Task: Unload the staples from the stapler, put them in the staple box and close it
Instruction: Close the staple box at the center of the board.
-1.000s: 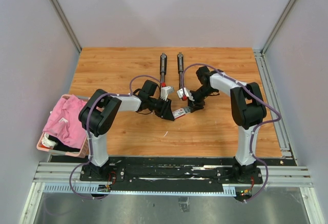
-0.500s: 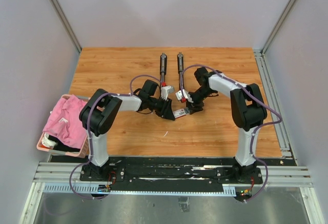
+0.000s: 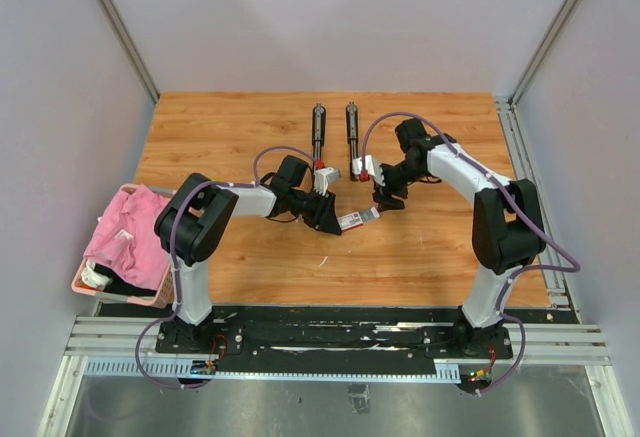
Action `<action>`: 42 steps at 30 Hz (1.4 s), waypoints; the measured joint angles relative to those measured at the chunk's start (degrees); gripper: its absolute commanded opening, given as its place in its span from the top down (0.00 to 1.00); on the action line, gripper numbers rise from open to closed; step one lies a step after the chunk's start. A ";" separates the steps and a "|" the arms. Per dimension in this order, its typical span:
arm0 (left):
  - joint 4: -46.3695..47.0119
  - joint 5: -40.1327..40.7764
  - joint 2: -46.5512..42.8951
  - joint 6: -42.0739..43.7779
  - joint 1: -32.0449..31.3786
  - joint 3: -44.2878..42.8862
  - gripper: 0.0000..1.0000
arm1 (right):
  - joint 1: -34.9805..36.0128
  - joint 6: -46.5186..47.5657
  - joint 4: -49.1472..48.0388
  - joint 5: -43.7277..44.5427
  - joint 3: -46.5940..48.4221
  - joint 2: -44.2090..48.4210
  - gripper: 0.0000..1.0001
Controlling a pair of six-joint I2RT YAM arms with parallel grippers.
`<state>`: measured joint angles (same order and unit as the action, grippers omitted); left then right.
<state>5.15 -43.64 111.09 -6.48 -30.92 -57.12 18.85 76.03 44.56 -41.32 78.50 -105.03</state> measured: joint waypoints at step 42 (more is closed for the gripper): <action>2.60 -0.85 0.52 -1.40 0.13 0.37 0.60 | 3.06 -56.59 -16.79 27.17 -4.55 -4.59 0.28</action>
<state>7.75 -44.49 111.61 -7.88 -30.79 -56.75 21.91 19.44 27.77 -14.15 73.95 -109.62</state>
